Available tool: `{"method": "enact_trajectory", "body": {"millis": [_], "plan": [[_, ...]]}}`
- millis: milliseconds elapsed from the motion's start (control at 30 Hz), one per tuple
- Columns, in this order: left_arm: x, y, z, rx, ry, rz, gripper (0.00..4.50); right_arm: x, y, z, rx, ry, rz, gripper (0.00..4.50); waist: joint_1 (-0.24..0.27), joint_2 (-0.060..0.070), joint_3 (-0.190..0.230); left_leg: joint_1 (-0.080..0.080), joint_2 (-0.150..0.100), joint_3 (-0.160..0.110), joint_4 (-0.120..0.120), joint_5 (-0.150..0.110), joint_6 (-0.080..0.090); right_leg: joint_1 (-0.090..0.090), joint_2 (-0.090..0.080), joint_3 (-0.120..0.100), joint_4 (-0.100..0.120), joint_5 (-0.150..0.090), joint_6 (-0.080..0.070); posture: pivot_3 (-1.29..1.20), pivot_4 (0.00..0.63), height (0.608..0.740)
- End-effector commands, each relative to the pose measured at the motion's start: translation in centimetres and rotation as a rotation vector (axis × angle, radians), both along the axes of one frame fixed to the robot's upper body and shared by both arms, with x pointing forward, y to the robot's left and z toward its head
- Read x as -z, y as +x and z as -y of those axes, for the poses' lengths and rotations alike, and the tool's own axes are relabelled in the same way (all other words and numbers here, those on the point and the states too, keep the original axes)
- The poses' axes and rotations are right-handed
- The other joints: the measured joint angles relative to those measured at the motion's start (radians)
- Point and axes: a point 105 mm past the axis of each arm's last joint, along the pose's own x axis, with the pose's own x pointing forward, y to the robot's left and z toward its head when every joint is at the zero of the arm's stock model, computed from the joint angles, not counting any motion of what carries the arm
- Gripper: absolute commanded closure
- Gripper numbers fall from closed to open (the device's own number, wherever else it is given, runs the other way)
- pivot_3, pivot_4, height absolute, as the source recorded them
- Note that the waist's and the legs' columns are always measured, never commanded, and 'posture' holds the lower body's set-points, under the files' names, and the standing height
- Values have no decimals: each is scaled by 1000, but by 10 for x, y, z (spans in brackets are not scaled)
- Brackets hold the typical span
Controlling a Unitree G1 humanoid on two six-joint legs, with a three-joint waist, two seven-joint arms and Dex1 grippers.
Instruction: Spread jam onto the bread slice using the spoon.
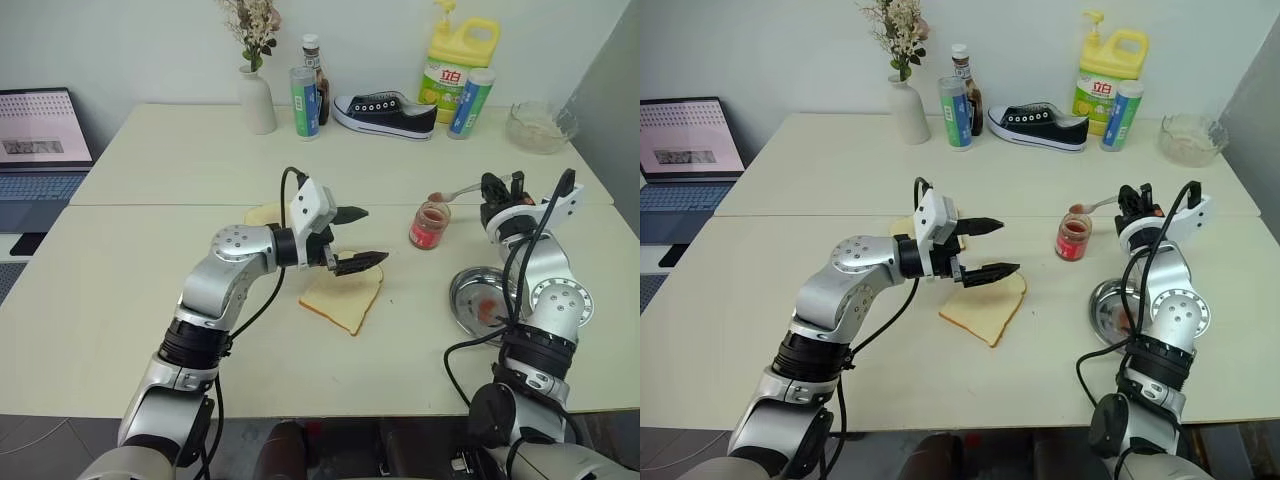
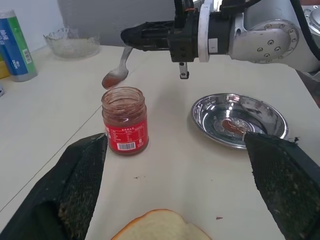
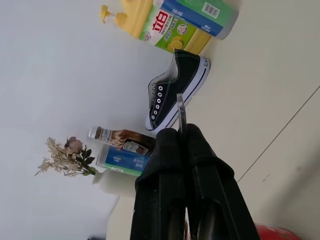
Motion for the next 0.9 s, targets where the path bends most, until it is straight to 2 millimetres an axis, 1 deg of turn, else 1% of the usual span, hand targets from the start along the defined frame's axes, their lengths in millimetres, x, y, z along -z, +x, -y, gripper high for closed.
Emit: {"method": "enact_trajectory", "body": {"millis": [33,133,200,233,267,300,367,433,533,600,733,800,900], "plan": [[-23,-5,-3,30,-33,69,0,-43,-14,-19,-102,-85,155,4484,0,0,0,0,0,0,0,0,0,0,0,0,0,0,0,0,150,740],[-26,-7,-9,33,-32,71,0,-51,-19,-32,-161,-135,180,4484,-2,0,0,-1,0,1,0,0,0,-2,0,1,0,0,0,0,150,740],[-26,-11,-17,35,-14,70,0,-57,-22,-49,-225,-212,200,4484,-2,0,0,-1,1,0,0,0,0,-2,1,0,1,0,0,0,150,740],[-24,-16,-24,37,4,64,0,-59,-25,-61,-271,-257,211,4484,-6,0,0,-1,1,0,0,0,0,-2,1,1,1,0,0,0,150,740],[-23,-19,-29,38,18,58,0,-60,-27,-70,-302,-287,219,4484,-10,1,0,-1,1,1,-1,0,0,-3,1,1,1,0,0,0,150,740],[-22,-21,-32,39,25,54,0,-61,-28,-74,-318,-301,223,4484,-10,1,0,-1,1,1,-1,0,0,-3,1,2,1,0,0,0,150,740],[-17,-29,-44,30,59,38,0,-60,-33,-92,-385,-392,242,4484,-11,1,0,-1,1,1,-1,0,0,-3,1,1,1,0,0,0,150,740],[-9,-40,-60,10,97,9,0,-54,-40,-117,-470,-506,266,4484,-13,1,0,-2,1,1,-1,0,0,-4,1,2,1,0,0,0,150,740],[2,-55,-75,-24,133,-38,0,-42,-48,-140,-549,-627,291,4484,-17,1,0,-3,2,1,-2,0,0,-7,1,1,1,0,0,0,150,740],[11,-63,-84,-49,160,-62,0,-32,-52,-150,-591,-711,312,4484,-17,1,0,-4,2,1,-1,0,0,-7,1,1,0,0,0,0,150,740],[29,-77,-94,-101,216,-100,0,-15,-63,-161,-661,-795,333,4484,-3,0,0,-5,1,1,0,0,0,-7,0,1,0,0,0,0,150,740],[35,-82,-95,-104,234,-111,0,-10,-65,-164,-677,-819,339,4484,0,0,0,-5,1,1,0,0,0,-7,0,1,0,0,0,0,150,740],[42,-83,-94,-146,218,-121,0,-1,-68,-167,-698,-866,347,4484,2,0,0,-5,1,0,0,0,0,-7,0,0,0,0,0,0,150,740]]}}
